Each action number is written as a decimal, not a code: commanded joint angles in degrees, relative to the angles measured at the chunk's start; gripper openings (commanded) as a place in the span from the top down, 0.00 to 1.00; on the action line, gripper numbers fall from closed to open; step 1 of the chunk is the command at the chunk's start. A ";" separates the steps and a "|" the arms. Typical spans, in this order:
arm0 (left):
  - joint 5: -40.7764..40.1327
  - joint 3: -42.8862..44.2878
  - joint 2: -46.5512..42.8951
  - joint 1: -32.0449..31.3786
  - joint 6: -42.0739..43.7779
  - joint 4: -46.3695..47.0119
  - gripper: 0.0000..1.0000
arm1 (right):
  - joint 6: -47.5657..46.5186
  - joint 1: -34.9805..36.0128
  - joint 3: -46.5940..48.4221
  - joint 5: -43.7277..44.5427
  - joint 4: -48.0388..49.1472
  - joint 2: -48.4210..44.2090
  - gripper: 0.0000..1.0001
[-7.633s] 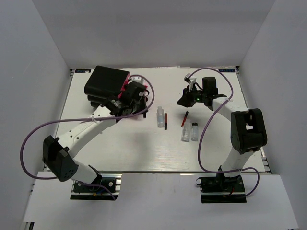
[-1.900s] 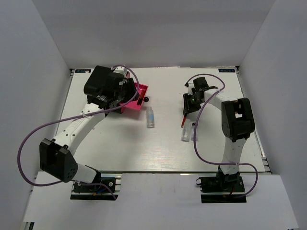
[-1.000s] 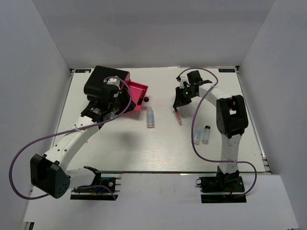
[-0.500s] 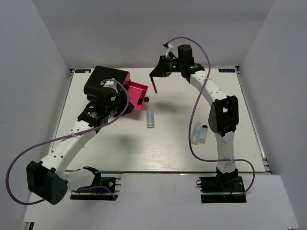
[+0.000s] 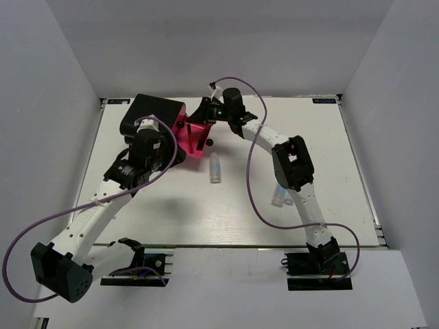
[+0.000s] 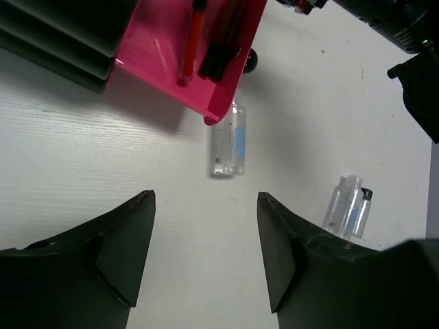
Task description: Organize the makeup
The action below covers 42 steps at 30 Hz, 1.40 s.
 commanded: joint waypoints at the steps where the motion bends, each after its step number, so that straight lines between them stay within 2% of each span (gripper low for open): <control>1: -1.66 2.56 0.46 0.94 0.07 1.92 0.28 | 0.18 -0.54 0.06 0.76 4.96 -1.05 0.65; 3: -2.62 4.57 2.39 0.95 1.03 2.97 0.24 | -0.61 -0.63 -0.90 -0.13 4.26 -1.57 0.55; 5: -3.77 8.51 6.60 0.95 3.49 3.68 0.21 | -1.58 -0.89 -1.17 -0.83 3.91 -2.19 0.50; 8: -6.14 13.70 12.83 1.64 7.00 2.72 0.19 | -3.15 -1.50 -0.56 -2.23 2.85 -3.86 0.50; 11: -8.51 20.30 16.80 4.19 10.17 2.63 0.18 | -4.82 -2.29 -1.43 -4.17 2.59 -7.10 0.63; 12: -8.86 23.18 19.16 5.16 10.61 2.71 0.18 | -5.62 -2.91 -2.22 -4.61 2.59 -8.16 0.74; 13: -8.69 24.52 20.23 6.38 11.57 2.98 0.17 | -6.49 -3.17 -4.66 -4.87 2.33 -9.48 0.79; 14: -8.26 25.75 22.85 9.01 11.84 2.98 0.17 | -9.72 -3.61 -5.64 -4.79 1.28 -11.84 0.91; 16: -7.64 30.05 25.94 11.92 11.58 1.23 0.17 | -14.39 -4.23 -7.49 -2.95 -2.69 -13.80 1.00; 20: -5.44 33.58 31.22 18.16 11.67 1.22 0.16 | -25.20 -5.81 -13.01 2.85 -12.42 -19.23 1.00; 22: -4.91 35.86 33.59 21.24 11.76 0.43 0.16 | -30.48 -5.99 -15.57 7.50 -13.41 -20.56 1.00; 25: -4.21 38.49 37.37 24.58 12.90 -1.85 0.13 | -35.94 -6.17 -15.33 10.33 -21.21 -18.82 1.00; 27: -3.86 39.29 38.69 25.99 13.43 -2.82 0.11 | -37.52 -6.25 -11.82 10.60 -27.52 -16.71 1.00; 29: -3.25 38.95 39.14 27.92 13.87 -2.12 0.09 | -38.32 -6.16 -10.58 10.59 -29.48 -14.69 1.00; 37: 2.81 38.51 41.25 32.93 15.45 -0.71 0.06 | -38.58 -5.81 -8.91 6.90 -30.63 -10.91 1.00; 42: 8.35 32.98 40.29 34.17 16.15 2.88 0.07 | -38.14 -5.02 -7.68 5.86 -30.64 -8.88 1.00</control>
